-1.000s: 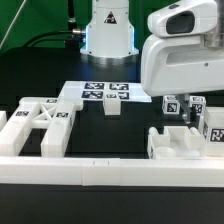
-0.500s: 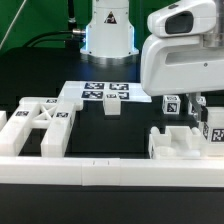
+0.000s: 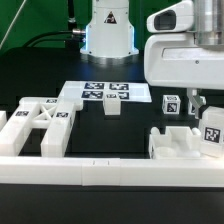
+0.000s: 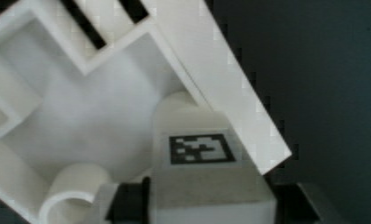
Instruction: Assemble chair
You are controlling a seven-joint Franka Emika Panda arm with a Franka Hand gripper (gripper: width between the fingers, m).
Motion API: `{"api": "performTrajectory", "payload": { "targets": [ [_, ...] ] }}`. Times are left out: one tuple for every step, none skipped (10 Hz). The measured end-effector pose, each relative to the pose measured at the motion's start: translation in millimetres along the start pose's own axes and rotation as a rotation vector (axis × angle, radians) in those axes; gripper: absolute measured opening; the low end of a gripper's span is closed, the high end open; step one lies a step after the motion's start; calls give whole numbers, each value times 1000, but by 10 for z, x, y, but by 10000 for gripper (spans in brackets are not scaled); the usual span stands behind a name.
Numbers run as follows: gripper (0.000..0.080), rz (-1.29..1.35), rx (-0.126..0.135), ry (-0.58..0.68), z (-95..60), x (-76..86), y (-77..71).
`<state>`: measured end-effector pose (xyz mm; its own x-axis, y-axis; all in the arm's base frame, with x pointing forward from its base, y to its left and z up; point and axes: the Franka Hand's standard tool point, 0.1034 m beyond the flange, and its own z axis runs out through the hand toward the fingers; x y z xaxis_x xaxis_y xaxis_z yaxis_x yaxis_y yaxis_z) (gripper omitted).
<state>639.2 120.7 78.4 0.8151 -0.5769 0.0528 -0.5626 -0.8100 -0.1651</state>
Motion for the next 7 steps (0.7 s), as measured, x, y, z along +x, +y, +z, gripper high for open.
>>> {"api": "performTrajectory", "payload": {
  "targets": [
    [288, 95, -5, 9, 3, 0, -9],
    [288, 267, -10, 19, 2, -5, -19],
    [288, 392, -12, 26, -1, -10, -25],
    [288, 520, -8, 25, -4, -11, -27],
    [288, 558, -4, 23, -5, -10, -28],
    [392, 601, 0, 18, -4, -17, -34],
    [392, 599, 2, 15, -1, -24, -39]
  ]
}}
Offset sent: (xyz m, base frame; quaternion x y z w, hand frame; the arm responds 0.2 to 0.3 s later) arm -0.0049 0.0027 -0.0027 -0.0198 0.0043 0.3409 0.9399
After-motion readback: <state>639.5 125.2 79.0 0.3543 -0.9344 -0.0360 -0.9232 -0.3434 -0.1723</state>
